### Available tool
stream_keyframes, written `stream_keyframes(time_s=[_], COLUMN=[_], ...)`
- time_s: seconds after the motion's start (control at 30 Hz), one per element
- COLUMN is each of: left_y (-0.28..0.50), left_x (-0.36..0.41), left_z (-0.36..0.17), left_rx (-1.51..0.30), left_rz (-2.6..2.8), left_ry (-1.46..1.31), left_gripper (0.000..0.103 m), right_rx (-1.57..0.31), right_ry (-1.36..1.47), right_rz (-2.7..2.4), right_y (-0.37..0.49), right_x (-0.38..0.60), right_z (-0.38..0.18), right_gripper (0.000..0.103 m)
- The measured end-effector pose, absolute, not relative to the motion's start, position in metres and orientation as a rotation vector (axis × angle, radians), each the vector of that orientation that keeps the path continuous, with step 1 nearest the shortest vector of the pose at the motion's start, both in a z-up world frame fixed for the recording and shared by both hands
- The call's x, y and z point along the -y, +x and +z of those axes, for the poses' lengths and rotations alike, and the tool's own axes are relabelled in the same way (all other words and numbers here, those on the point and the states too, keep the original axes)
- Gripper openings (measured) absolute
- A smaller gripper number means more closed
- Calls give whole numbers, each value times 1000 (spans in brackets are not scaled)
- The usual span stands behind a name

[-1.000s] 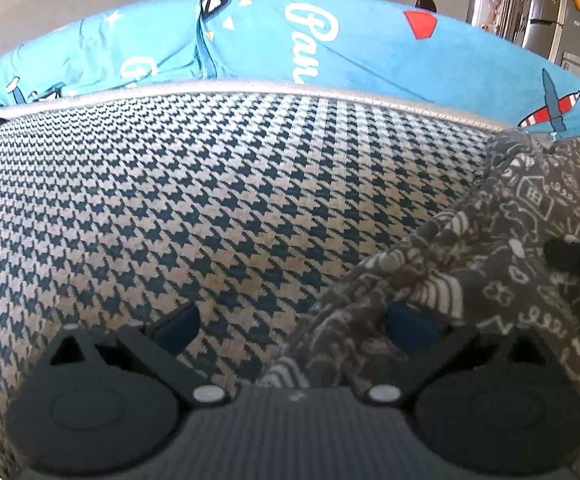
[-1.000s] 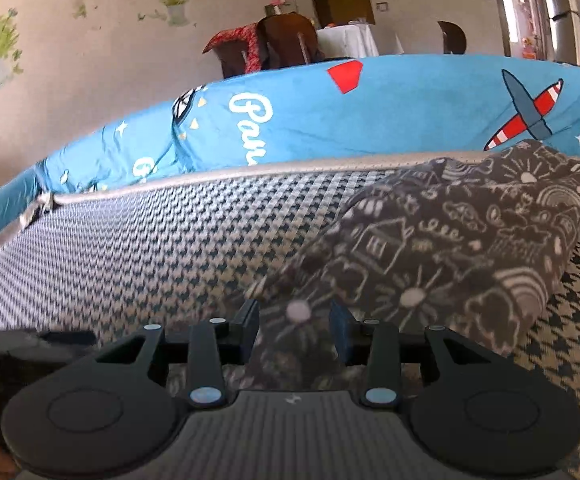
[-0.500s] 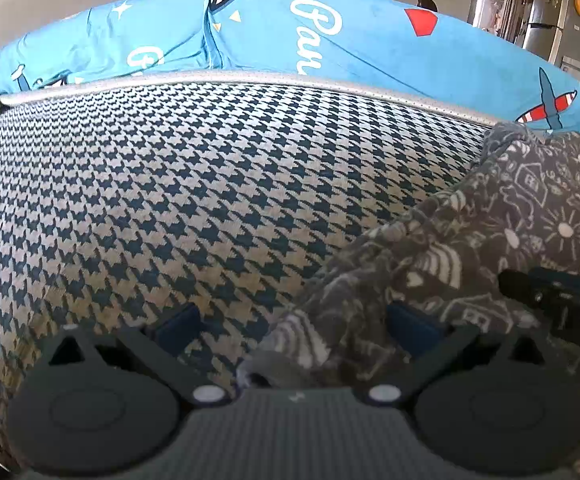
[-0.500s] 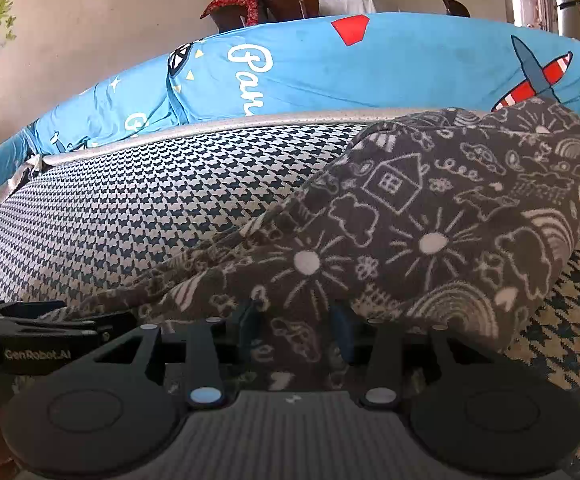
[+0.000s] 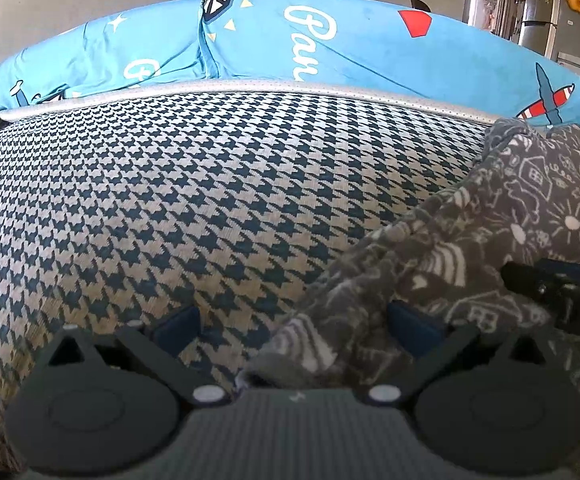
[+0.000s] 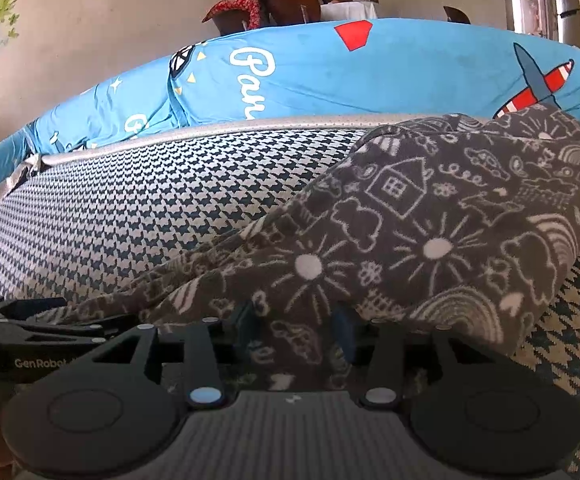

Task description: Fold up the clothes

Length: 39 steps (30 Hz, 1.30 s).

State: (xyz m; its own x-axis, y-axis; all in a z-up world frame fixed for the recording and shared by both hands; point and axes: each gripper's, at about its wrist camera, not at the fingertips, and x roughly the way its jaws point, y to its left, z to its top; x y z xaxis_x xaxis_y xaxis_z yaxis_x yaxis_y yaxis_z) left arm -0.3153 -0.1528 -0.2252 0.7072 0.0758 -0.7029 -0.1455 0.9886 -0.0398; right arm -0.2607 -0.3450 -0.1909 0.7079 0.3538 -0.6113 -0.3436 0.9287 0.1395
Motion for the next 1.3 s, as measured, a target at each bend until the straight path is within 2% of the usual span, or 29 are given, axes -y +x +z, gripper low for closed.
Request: stream_keyframes(time_s=[0.47,1.1,1.3], left_y=[-338,-342,-338], left_x=[146,150,145], left_z=[-203,-206,-209], left_rx=[-764,-778,-792], left_rz=[121,117,119], left_ry=[-155,-154,-193], left_gripper=[103,103,103], right_rx=[-583,-585,-668], right_ry=[205,196,146], right_rz=[316,272,184], right_y=[-322,-305,-289], right_x=[407,404,402], right_z=[-152,-165,-181], right_gripper=[44,44,42])
